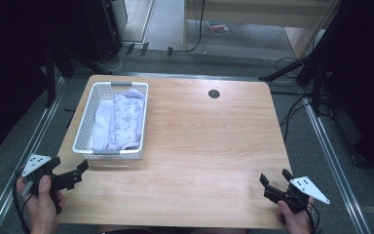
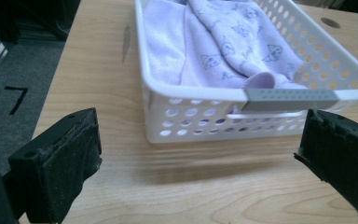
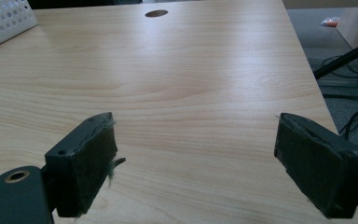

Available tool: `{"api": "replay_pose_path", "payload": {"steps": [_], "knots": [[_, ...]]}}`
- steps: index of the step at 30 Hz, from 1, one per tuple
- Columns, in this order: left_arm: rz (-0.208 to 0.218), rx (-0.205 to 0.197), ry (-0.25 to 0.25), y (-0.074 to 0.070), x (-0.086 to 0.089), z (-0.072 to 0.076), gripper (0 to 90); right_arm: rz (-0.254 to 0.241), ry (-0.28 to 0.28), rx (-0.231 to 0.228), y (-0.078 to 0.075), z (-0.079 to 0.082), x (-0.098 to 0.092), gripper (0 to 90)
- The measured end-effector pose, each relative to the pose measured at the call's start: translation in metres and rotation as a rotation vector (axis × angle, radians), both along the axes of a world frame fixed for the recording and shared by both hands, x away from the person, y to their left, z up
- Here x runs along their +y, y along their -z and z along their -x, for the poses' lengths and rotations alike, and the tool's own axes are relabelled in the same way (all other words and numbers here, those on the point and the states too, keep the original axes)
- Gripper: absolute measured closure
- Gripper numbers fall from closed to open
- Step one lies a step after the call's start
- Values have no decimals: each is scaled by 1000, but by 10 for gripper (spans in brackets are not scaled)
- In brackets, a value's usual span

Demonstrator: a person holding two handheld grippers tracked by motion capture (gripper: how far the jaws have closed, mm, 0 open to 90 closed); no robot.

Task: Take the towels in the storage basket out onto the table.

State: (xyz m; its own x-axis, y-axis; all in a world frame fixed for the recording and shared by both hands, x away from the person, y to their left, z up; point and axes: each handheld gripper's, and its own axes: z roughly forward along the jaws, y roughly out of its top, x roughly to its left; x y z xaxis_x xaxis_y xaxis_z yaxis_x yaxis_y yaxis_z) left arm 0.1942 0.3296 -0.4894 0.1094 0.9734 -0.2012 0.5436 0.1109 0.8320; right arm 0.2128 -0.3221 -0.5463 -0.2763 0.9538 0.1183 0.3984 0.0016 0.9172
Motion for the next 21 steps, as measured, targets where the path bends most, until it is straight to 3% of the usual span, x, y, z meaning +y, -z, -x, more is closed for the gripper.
{"api": "replay_pose_path", "payload": {"steps": [4, 10, 21], "knots": [[-43, 40, 29, -16, -13, -13, 0, -3, -2, 1, 0, 0, 0, 131], [-62, 88, 72, -37, -25, -35, 0, -6, 0, 0, 0, 0, 0, 131], [-48, 132, 105, -54, -39, -71, 0, -8, -3, -2, 0, 0, -1, 131]]}}
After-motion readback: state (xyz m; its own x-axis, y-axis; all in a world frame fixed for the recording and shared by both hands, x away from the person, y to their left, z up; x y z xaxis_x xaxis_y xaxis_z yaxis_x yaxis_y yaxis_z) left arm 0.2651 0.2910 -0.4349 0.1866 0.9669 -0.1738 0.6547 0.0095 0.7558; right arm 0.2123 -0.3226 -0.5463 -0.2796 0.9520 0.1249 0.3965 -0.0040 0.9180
